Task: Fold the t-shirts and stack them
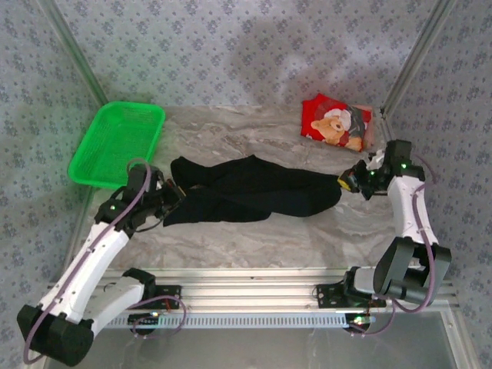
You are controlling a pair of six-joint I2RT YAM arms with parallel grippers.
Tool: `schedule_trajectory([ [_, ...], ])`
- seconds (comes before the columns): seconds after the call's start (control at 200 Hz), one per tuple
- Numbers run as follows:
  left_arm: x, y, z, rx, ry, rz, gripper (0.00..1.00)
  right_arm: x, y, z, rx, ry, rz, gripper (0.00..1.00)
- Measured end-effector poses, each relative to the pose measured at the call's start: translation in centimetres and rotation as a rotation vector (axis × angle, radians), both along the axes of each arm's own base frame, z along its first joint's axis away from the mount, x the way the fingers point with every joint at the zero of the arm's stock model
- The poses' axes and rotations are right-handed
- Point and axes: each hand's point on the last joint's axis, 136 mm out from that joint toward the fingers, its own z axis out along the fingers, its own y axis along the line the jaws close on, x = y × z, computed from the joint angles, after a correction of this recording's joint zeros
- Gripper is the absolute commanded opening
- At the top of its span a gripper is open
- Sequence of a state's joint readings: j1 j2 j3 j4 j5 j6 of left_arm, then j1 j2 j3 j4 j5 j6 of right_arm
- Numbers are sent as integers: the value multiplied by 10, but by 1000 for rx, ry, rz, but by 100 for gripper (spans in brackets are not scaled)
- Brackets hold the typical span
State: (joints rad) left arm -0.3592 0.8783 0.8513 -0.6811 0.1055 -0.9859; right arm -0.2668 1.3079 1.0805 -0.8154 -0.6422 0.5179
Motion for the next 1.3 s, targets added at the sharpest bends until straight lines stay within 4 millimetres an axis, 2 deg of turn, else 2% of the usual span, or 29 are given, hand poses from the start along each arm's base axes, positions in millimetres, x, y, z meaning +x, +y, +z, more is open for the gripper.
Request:
schedule_trajectory([
  [0.11, -8, 7, 1, -1, -21, 23, 0, 0, 1, 9, -13, -3, 29, 0],
  [0.195, -17, 13, -6, -1, -16, 41, 0, -6, 1, 7, -27, 13, 47, 0],
  [0.3, -29, 17, -22, -12, 8, 59, 0, -19, -1, -7, -42, 57, 60, 0],
  [0.48, -48, 20, -59, -10, 76, 64, 0, -49, -4, -45, -18, 183, 44, 0],
  [0.63, -50, 16, -70, 1, 109, 43, 0, -49, -4, -59, -14, 237, 54, 0],
  [0.705, -46, 13, -76, 14, 126, 35, 0, -39, -1, -70, -7, 271, 77, 0],
  [0.789, -40, 12, -86, 41, 157, 29, 0, -17, 4, -84, -3, 298, 107, 2],
  [0.864, -36, 11, -95, 69, 197, 23, 0, 16, 8, -91, 2, 302, 137, 9],
  [0.904, -33, 11, -97, 81, 212, 21, 0, 42, 12, -94, 6, 288, 154, 13],
  [0.929, -31, 11, -98, 88, 220, 18, 0, 57, 14, -94, 5, 268, 167, 20],
  [0.989, -24, 10, -96, 102, 223, 14, 0, 93, 19, -95, 2, 203, 182, 43],
  [1.009, -20, 10, -94, 104, 220, 16, 0, 100, 21, -94, 2, 186, 183, 52],
  [1.049, -15, 10, -91, 107, 211, 17, 0, 112, 25, -90, 2, 152, 191, 62],
  [1.094, -11, 11, -88, 107, 200, 21, 0, 118, 29, -84, 2, 125, 203, 68],
  [1.194, -6, 15, -86, 108, 184, 33, 0, 118, 31, -72, 4, 80, 212, 69],
  [1.244, -4, 17, -85, 105, 180, 42, 0, 107, 30, -68, -3, 74, 209, 70],
  [1.304, -2, 18, -85, 102, 174, 48, 0, 84, 26, -61, -19, 72, 203, 71],
])
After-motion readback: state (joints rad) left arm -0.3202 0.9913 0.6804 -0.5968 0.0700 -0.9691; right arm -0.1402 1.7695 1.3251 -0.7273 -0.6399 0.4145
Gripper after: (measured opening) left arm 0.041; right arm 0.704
